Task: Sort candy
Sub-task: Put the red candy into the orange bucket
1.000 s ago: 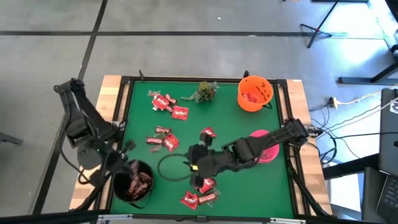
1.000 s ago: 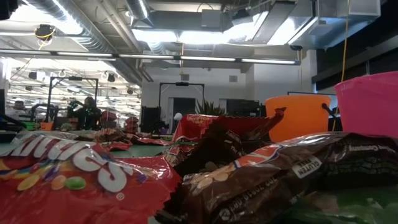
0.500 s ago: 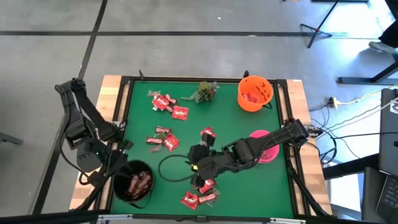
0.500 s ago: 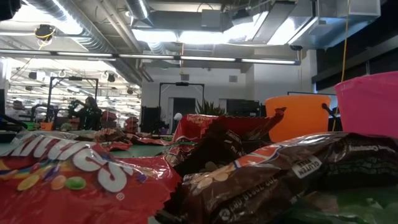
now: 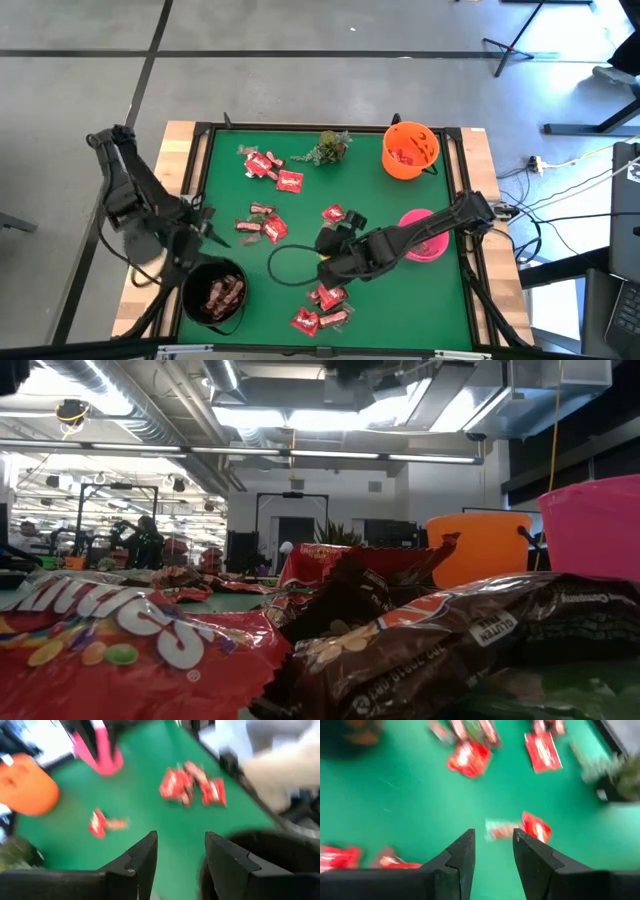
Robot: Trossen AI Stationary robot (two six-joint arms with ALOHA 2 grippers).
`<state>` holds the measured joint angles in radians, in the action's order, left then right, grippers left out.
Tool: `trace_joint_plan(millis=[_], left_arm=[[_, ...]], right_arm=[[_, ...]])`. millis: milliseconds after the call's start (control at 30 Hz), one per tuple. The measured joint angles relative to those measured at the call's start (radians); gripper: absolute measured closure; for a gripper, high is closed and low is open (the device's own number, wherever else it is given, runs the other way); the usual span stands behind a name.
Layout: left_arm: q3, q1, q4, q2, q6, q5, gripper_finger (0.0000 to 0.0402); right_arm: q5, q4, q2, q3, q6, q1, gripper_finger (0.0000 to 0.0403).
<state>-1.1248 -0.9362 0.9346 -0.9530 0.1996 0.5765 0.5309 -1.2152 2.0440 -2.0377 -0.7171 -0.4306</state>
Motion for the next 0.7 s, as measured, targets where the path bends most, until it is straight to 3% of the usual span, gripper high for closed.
trace_joint_plan(millis=[300,567,700], left_arm=[[0.113,0.062,-0.302,0.192,-0.186,0.013,0.0249],[0.342,0.111,-0.731,0.246,-0.265,-0.076,0.0249],[0.387,0.127,-0.828,0.233,-0.306,-0.099,0.0249]], right_arm=[[-0.3,0.194,0.002,0.216,-0.019,-0.027,0.0274],[-0.219,0.242,0.002,0.235,-0.146,-0.122,0.0274],[-0.195,0.265,0.008,0.235,-0.151,-0.129,0.0263]])
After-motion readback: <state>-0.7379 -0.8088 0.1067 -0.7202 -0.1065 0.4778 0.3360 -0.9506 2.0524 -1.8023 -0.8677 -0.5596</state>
